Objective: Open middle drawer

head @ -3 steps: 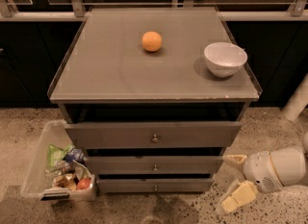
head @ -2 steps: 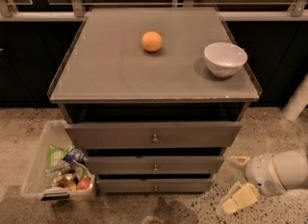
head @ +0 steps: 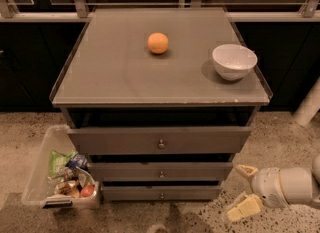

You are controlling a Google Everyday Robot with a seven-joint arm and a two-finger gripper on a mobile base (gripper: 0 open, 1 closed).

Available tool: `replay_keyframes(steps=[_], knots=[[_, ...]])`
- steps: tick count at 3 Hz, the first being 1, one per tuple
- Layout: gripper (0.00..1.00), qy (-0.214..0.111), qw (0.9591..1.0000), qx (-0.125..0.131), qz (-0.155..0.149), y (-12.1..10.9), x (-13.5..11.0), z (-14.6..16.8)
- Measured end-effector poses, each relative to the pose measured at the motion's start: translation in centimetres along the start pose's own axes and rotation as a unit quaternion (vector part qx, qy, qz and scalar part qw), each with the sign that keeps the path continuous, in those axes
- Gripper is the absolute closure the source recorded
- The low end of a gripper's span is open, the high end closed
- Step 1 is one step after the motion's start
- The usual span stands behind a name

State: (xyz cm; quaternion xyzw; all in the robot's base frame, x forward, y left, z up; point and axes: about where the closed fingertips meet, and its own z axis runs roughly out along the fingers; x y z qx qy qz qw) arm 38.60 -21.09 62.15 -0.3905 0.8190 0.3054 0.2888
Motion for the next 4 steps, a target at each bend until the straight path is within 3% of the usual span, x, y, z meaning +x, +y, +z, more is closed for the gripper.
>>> replay_keyframes(steps=[1,2,4], knots=[[0.0,-0.04,0.9988,-0.011,-0.027,-1.8,0.5,1.7],[0.0,-0.05,0.9979,-0.027,-0.031,-2.8,0.6,3.3],[0.0,-0.059,0.9979,0.004,-0.025,-3.1,1.6,3.5]])
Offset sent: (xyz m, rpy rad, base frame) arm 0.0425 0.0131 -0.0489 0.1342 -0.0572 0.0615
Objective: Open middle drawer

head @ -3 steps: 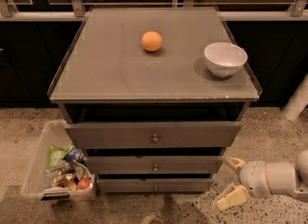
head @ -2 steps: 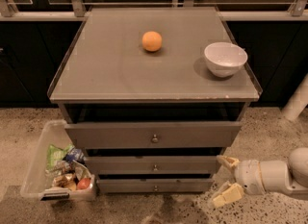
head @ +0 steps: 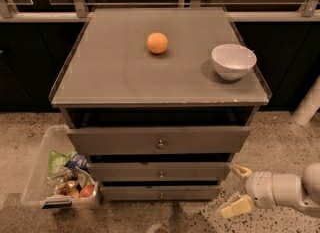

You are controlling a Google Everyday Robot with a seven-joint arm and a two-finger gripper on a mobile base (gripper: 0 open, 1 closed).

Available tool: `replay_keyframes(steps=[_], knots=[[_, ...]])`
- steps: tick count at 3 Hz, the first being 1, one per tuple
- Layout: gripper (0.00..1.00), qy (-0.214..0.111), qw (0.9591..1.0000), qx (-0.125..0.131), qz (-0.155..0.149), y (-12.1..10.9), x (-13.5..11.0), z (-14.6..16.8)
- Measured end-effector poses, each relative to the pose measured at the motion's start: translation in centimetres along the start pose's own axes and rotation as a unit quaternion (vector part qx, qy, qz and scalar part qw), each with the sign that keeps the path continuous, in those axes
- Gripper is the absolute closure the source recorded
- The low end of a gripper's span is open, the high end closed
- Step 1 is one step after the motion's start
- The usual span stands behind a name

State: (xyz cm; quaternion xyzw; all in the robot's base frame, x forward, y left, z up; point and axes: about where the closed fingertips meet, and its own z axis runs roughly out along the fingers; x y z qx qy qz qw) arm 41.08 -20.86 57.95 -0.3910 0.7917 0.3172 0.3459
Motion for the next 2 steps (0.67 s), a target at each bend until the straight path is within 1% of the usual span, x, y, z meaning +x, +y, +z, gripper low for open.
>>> replay_keyframes(steps=[1,2], knots=[[0.0,-0.026,0.9996,-0.001,-0.011,-1.4,0.9,2.3],[0.0,-0.049,0.9981,-0.007,-0.037,-3.4,0.7,6.0]])
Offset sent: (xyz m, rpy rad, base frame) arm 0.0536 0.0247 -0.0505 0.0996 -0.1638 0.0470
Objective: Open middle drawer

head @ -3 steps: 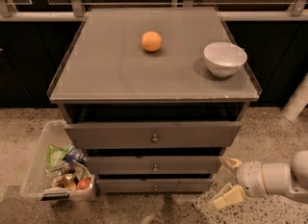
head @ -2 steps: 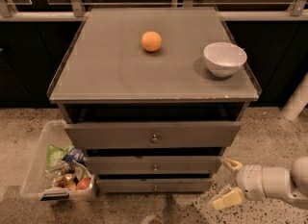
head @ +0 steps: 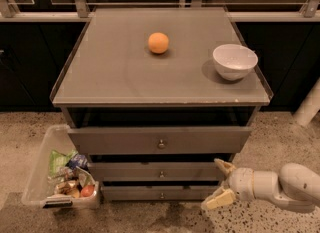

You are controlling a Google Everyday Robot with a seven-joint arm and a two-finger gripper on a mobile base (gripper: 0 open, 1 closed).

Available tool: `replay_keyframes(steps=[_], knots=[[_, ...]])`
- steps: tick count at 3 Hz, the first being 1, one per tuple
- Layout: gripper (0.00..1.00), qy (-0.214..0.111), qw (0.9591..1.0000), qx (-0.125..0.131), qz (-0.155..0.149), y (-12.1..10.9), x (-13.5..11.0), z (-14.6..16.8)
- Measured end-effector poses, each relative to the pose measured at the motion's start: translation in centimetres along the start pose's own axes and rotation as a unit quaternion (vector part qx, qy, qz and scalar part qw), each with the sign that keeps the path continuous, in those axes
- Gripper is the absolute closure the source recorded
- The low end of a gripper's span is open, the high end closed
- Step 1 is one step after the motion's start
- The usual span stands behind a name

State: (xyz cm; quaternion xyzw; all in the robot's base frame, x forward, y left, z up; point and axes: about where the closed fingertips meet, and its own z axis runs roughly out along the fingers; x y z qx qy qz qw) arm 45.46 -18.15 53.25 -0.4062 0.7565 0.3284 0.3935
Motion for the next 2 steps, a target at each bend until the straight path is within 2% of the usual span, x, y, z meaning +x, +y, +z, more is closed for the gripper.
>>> replay_keyframes(steps=[1,2], knots=[[0.0,0.002,1.0,0.001,0.0,0.3,-0.1,0.0],[0.0,0.003,1.0,0.004,0.0,-0.4,1.3,1.2]])
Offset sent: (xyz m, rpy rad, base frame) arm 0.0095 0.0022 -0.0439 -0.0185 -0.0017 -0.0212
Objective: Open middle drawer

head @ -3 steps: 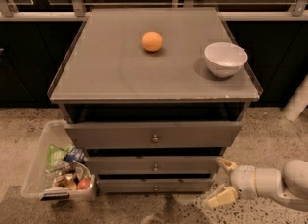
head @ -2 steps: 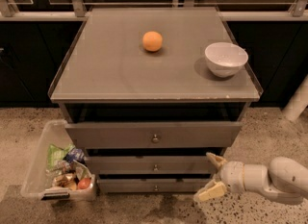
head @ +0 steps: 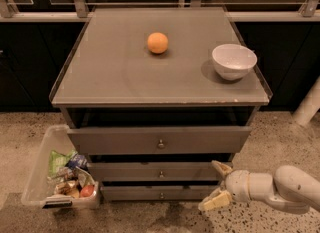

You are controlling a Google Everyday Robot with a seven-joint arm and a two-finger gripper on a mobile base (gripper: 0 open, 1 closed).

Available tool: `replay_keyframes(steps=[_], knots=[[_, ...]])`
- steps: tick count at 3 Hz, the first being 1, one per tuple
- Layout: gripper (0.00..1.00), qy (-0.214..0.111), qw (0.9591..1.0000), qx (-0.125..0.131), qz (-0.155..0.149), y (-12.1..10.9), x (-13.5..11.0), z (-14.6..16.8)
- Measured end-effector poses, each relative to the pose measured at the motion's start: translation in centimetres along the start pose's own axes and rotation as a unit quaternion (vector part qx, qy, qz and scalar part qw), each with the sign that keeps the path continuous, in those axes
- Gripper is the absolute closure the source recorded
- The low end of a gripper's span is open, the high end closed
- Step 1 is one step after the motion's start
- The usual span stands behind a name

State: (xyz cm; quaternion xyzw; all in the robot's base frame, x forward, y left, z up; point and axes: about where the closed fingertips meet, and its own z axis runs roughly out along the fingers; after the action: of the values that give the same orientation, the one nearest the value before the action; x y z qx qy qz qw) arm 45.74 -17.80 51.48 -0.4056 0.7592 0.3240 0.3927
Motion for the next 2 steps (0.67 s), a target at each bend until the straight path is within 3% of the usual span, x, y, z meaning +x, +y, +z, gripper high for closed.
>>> replay_keyframes(steps=[2], knots=[[0.0,-0.016,0.9996,0.001,-0.022,-3.1,1.2,3.6]])
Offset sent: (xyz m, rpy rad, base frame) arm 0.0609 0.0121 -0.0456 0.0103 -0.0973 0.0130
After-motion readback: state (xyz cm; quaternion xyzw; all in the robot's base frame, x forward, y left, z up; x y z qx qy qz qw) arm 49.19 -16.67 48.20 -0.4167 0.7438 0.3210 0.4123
